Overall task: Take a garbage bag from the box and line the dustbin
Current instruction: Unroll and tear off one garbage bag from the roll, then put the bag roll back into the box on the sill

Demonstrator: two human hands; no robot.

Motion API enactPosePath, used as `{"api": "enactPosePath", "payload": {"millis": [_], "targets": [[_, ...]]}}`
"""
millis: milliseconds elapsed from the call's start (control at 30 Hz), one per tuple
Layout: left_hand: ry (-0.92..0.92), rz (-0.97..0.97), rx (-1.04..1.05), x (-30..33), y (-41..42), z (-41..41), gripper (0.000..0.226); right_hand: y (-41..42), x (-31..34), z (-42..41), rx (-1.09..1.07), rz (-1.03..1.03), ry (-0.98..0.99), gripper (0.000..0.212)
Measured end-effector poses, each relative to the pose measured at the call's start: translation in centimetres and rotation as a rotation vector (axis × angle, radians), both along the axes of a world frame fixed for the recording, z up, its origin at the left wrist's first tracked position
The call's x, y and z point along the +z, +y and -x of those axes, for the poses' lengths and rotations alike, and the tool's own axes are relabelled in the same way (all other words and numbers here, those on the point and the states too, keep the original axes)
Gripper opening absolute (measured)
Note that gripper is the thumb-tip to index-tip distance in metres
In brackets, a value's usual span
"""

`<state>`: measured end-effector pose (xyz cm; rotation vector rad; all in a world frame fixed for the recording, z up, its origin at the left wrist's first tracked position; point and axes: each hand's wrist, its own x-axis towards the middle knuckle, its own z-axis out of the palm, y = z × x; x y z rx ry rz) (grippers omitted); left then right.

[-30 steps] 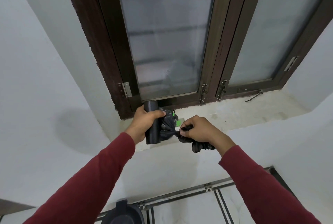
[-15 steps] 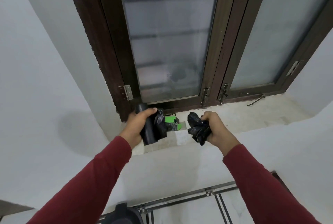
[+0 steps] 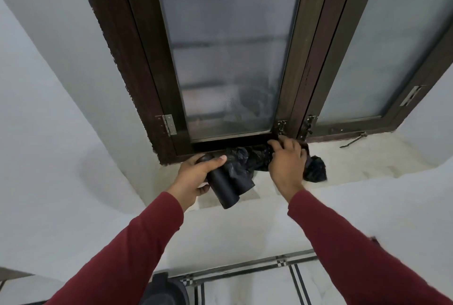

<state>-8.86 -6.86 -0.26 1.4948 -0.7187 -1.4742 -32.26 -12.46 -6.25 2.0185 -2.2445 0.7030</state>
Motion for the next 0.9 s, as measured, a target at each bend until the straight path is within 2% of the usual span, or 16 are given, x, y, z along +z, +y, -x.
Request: {"api": "enactPosePath", "payload": {"millis": [33, 100, 133, 200, 233, 267, 300, 333, 367, 400, 433, 500, 567, 700, 800, 900], "targets": [[-0.01, 0.001, -0.004, -0.1, 0.0, -0.1, 0.04, 0.6, -0.3, -0.6, 0.059, 0.063, -0.083, 0.052], [-0.036, -0.001, -0.009, -0.3, 0.1, -0.5, 0.041, 1.1, -0.1, -1.8, 0.249, 0.052, -0.307, 0.05], [-0.056, 0.003, -0.023, -0.2, 0.2, -0.7, 0.039, 1.1, 0.0, -2.3, 0.365, -0.009, -0.34, 0.05], [-0.114, 0.034, -0.068, -0.3, 0.2, -1.3, 0.029, 1.1, 0.5, -2.8, 0.552, -0.177, -0.273, 0.046], [-0.142, 0.06, -0.095, -0.3, 0.2, -1.5, 0.024, 0.9, 0.7, -2.9, 0.545, -0.235, -0.272, 0.044], [-0.17, 0.088, -0.12, -0.2, 0.2, -1.7, 0.02, 0.9, 1.3, -3.1, 0.466, -0.271, -0.353, 0.04], [-0.193, 0.116, -0.143, 0.0, 0.2, -1.9, 0.019, 1.3, 2.3, -3.4, 0.354, -0.291, -0.544, 0.034], [-0.204, 0.139, -0.164, 0.2, 0.3, -2.0, 0.017, 1.9, 3.5, -3.8, 0.288, -0.356, -0.819, 0.026], [-0.199, 0.157, -0.18, 0.4, 0.2, -2.1, 0.016, 2.4, 4.5, -4.3, 0.27, -0.5, -1.106, 0.021], [-0.183, 0.173, -0.191, 0.7, 0.3, -2.2, 0.014, 2.9, 5.4, -4.5, 0.295, -0.682, -1.331, 0.028], [-0.159, 0.187, -0.196, 0.8, 0.3, -2.3, 0.012, 3.4, 6.0, -4.5, 0.348, -0.835, -1.424, 0.038], [-0.136, 0.216, -0.181, 1.2, 0.4, -2.5, 0.012, 4.1, 6.4, -4.4, 0.471, -0.935, -1.416, 0.046], [-0.183, 0.236, -0.161, 1.7, 0.6, -2.8, 0.016, 4.4, 6.3, -4.4, 0.515, -0.847, -1.381, 0.042], [-0.197, 0.23, -0.201, 2.4, 0.9, -3.7, 0.02, 4.8, 6.1, -5.2, 0.435, -0.655, -1.473, 0.028], [-0.068, 0.225, -0.296, 2.8, 1.2, -4.9, 0.016, 4.7, 6.2, -5.4, 0.324, -0.57, -1.598, 0.02], [0.06, 0.272, -0.3, 3.1, 1.4, -5.6, 0.021, 4.8, 6.6, -5.3, 0.243, -0.583, -1.716, 0.021]]}}
